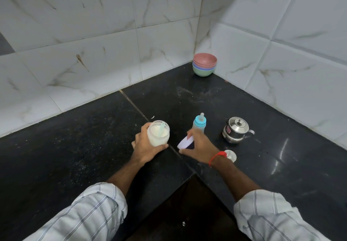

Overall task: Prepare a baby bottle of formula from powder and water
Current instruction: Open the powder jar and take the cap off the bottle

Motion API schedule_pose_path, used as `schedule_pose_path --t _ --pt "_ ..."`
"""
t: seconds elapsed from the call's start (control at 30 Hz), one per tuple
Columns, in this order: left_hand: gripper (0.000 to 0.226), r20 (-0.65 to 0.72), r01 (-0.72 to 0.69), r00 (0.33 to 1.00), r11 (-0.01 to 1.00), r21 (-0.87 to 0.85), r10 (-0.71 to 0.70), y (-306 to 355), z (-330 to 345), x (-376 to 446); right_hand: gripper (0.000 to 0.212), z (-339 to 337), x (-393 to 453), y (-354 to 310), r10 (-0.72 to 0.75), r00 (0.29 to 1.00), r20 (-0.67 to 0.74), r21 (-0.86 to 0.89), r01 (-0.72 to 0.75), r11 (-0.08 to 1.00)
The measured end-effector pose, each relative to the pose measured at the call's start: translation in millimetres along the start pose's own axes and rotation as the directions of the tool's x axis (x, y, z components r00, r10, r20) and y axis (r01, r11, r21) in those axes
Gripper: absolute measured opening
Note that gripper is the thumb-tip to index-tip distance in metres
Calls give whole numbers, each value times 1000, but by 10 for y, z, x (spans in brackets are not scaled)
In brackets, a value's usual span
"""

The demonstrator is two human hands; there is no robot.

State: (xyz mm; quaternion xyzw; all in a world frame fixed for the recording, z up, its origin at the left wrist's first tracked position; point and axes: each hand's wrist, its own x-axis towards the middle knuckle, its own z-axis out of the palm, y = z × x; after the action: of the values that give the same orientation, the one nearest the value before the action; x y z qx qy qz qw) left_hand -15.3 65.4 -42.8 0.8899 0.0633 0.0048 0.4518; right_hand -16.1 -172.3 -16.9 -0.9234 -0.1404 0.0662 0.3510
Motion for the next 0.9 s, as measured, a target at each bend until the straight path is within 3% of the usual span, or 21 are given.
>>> schedule_pose_path --t 0.1,0.27,0.4,0.47,0.53,0.6,0.67,0.73,0.8,0.9 --pt "104 -12 55 998 995 -79 -56 -50 49 -15 46 225 -57 94 21 993 113 -173 -2 985" --pt "108 3 84 996 996 -35 -84 -68 76 -25 39 432 -87 298 -10 998 67 -252 26 967" --pt "144 11 82 997 995 -51 -82 -33 75 -73 38 452 -160 416 -38 995 87 -267 60 962" --pt "155 -42 87 995 996 -10 -87 39 79 -167 37 426 -188 402 -113 991 -66 -222 96 970" --pt "155 -149 -2 989 1000 3 3 100 95 -281 36 356 -132 354 -156 915 -373 -196 87 977" --pt "145 -266 -188 942 978 89 205 163 130 -415 47 224 -12 277 -83 779 -621 -122 8 992" --pt "117 -314 -380 847 902 206 428 252 208 -514 65 62 152 231 100 729 -677 43 -95 994" --pt "78 -249 -517 794 831 204 555 380 298 -561 84 -48 321 256 271 775 -571 178 -205 962" --pt "46 -101 -562 814 820 106 572 533 366 -575 89 -99 455 338 333 828 -451 197 -271 942" --pt "38 77 -522 853 845 115 517 660 502 -543 66 -122 549 461 304 877 -372 143 -269 952"
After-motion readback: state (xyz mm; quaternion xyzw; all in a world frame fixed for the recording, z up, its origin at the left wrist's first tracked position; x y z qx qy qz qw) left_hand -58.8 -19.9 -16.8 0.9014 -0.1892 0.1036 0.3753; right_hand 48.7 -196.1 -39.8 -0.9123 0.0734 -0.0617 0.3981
